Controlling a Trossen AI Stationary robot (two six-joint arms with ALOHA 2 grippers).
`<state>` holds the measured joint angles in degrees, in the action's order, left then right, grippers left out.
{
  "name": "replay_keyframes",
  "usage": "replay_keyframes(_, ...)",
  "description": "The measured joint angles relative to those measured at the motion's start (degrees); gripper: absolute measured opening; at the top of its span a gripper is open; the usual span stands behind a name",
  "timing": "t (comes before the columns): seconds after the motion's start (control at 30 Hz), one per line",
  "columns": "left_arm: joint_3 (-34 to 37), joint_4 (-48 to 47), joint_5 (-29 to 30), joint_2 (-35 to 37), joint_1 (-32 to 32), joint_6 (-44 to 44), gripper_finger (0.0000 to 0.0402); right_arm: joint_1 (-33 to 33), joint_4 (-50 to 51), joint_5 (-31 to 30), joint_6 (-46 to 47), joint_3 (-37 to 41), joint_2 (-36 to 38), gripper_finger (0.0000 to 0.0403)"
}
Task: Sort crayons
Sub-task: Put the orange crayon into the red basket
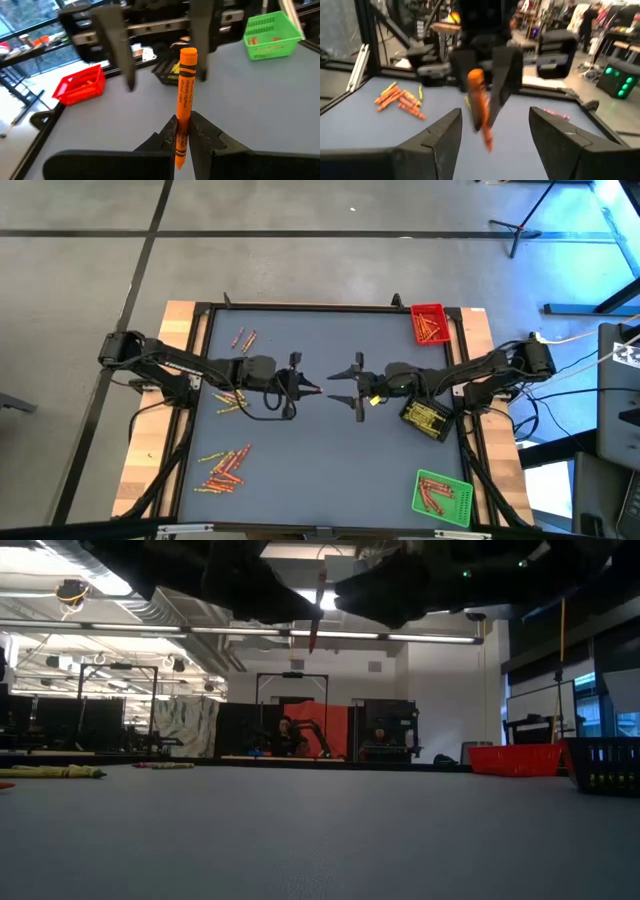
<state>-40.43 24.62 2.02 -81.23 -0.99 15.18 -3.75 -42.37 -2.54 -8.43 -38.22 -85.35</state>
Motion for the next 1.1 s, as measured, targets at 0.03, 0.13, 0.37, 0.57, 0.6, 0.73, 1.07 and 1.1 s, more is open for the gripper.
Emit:
replay_keyframes(0.03,0.0,0.0,-0.1,-0.1,-0.2,0.0,0.0018,0.0,-1.8,0.1,-0.2,0.0,-0.8,0.0229)
replay_keyframes(0.13,0.0,0.8,0.0,-0.5,-0.5,0.5,0.0018,0.0,-6.4,0.5,-0.5,-0.2,-2.6,0.0229)
replay_keyframes(0.37,0.1,1.7,0.4,-0.6,-0.6,0.5,0.0018,0.0,-6.8,3.1,-0.4,-3.8,-7.1,0.0217)
replay_keyframes(0.57,0.0,1.5,0.4,-0.6,-0.6,0.4,0.0018,0.0,-6.9,4.6,-0.9,-5.0,-8.3,0.0141)
replay_keyframes(0.6,0.0,1.4,0.4,-0.6,-0.6,0.4,0.0018,0.0,-6.7,4.6,-1.0,-5.0,-8.3,0.0122)
replay_keyframes(0.73,0.0,1.5,0.3,-0.6,-0.6,0.2,0.0018,0.0,-6.9,4.5,-2.5,-5.0,-8.3,0.0039)
replay_keyframes(1.07,0.0,1.6,2.7,-0.6,-0.6,0.4,0.0054,0.0,-3.0,0.3,-4.9,-5.0,-6.3,0.0040)
replay_keyframes(1.1,0.0,1.5,3.3,-0.6,-0.5,0.4,0.0065,0.0,-1.0,-1.8,-5.7,-5.0,-5.4,0.0034)
